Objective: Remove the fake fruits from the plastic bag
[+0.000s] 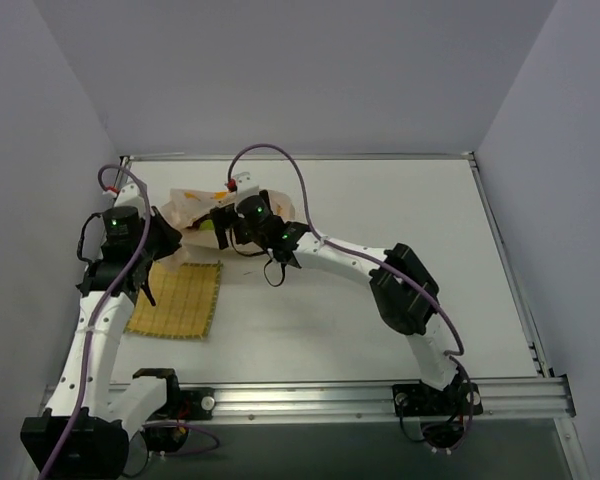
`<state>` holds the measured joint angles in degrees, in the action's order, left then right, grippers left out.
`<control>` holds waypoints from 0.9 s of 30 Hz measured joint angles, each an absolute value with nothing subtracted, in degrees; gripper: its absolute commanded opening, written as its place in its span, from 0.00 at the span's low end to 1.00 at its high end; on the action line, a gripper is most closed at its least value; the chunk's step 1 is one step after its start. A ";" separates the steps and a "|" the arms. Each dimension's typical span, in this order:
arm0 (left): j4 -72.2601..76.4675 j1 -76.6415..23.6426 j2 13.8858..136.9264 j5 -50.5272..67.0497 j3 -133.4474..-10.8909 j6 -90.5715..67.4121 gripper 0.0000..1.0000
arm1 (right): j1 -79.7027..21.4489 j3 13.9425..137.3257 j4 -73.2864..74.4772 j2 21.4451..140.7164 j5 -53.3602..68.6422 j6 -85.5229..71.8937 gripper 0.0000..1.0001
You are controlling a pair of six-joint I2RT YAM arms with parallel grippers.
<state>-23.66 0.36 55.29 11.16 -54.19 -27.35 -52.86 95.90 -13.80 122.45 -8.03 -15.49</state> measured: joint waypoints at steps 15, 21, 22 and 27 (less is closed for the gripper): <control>-22.02 2.87 56.21 14.22 -54.19 -28.93 0.02 | -53.74 101.84 -18.98 124.03 -11.00 -21.19 0.00; -21.58 2.87 56.18 15.29 -54.17 -29.06 0.02 | -54.65 103.02 -17.12 129.86 -11.86 -21.23 0.05; -21.52 2.90 56.18 15.42 -54.17 -29.10 0.02 | -54.96 103.02 -17.12 130.32 -12.23 -21.30 0.08; -21.15 2.92 56.14 15.59 -54.17 -29.12 0.02 | -56.49 104.44 -17.19 132.64 -15.09 -21.87 0.41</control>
